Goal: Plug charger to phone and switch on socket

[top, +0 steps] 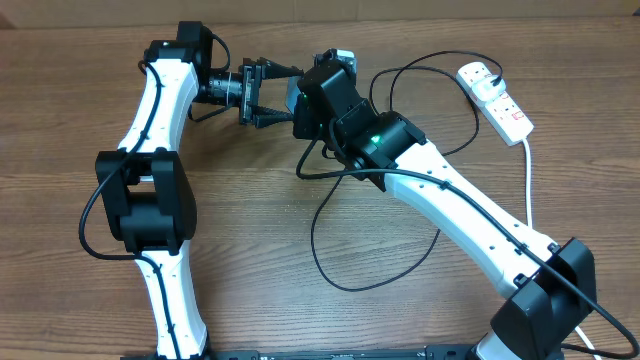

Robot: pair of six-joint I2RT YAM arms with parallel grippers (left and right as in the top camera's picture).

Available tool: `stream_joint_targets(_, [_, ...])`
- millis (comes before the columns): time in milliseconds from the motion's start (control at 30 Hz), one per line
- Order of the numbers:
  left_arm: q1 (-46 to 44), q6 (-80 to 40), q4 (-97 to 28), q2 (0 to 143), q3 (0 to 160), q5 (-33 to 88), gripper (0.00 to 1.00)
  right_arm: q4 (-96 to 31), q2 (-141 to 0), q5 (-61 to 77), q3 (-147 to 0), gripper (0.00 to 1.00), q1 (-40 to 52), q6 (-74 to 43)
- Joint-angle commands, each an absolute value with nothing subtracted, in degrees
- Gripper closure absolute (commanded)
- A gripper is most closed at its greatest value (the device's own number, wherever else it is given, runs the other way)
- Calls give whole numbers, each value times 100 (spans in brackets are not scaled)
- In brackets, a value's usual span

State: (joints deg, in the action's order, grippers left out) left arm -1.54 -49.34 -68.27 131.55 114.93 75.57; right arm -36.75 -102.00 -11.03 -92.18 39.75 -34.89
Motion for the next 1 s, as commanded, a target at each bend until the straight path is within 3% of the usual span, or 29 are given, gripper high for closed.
stream_joint_targets(0, [-228,-4847,-6829,13117,11651,7752,41,-3653,-10248,-1037,-9306,96,3975,-3448])
stream_joint_targets(167, [-228,-4842,-6820,13117,11651,7714,37,-3649,-10248,-1041,-9308,96,3975,-3450])
stream_joint_targets(400, [-54,-4099,-6025,13117,11651,6997,21,-3688,-10141,-1155,-9310,96,3767,-3529])
stream_joint_targets(633, [163,-2504,-6128,12899,11653,6978,21,-3861,-9754,-117,-9310,96,2910,-5192])
stream_joint_targets(767, [104,-2897,-5992,12608,11653,6746,28,-3839,-9751,1352,-9308,96,2473,-7098])
stream_joint_targets(967, [64,-4403,-5929,12569,11653,6716,48,-3583,-9751,2281,-9308,96,2451,-8700])
